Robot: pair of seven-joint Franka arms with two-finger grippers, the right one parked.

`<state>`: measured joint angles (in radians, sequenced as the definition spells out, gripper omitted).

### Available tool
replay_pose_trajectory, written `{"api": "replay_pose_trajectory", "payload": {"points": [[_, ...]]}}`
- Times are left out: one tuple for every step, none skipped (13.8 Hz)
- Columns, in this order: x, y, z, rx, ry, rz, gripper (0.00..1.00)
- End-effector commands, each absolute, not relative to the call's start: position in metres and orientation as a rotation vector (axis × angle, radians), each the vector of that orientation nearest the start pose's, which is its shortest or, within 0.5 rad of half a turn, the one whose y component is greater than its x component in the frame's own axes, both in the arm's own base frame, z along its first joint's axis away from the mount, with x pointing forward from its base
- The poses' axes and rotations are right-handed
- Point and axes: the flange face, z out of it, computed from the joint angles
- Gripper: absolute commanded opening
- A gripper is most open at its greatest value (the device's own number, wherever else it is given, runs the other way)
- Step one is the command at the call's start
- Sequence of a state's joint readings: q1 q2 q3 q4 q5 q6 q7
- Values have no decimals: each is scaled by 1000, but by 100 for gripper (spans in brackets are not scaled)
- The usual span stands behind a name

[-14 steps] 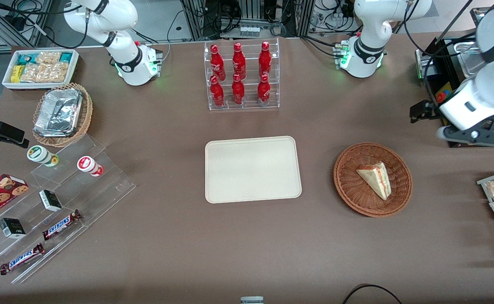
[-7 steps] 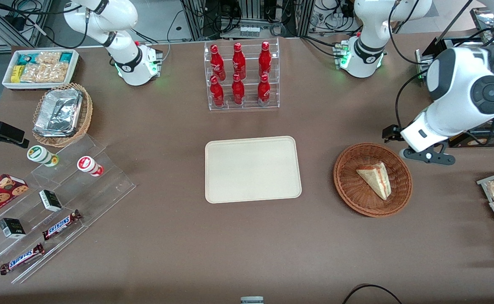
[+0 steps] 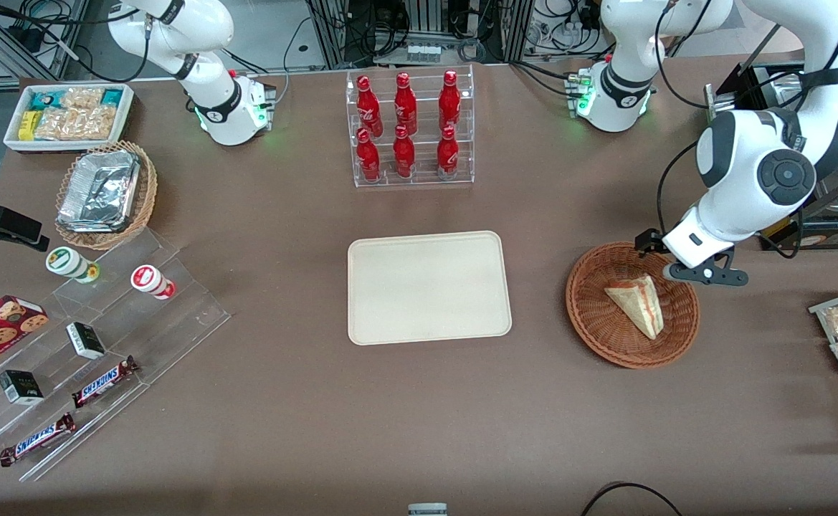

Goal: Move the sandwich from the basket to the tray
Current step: 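Lower the open left gripper around the wrapped sandwich in the basket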

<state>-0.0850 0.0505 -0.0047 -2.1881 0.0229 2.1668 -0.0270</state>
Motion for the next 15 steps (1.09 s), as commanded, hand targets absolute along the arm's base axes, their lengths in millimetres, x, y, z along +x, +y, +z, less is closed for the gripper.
{"api": "replay_pose_trajectory", "payload": {"points": [[534,-49,349,-3111,-275,56,100],[536,-50,343,-3092,-434,45,100],[537,-53,336,-3070,-559,50,100],[540,-55,328,-3041,-702,40,100],[544,-56,327,-3023,-828,-1,100],[546,-56,326,-3006,-943,-23,100],[548,-56,321,-2992,-1035,-4,100],[550,-56,320,-2988,-1137,1,100],[552,-56,317,-2987,-1210,-13,100],[553,-55,313,-2975,-1238,-8,100],[554,-56,307,-2971,-1240,1,100],[555,-56,300,-2969,-1241,3,100],[555,-57,294,-2967,-1236,11,100],[555,-56,288,-2961,-1222,21,100],[555,-56,283,-2957,-1217,31,100]]}}
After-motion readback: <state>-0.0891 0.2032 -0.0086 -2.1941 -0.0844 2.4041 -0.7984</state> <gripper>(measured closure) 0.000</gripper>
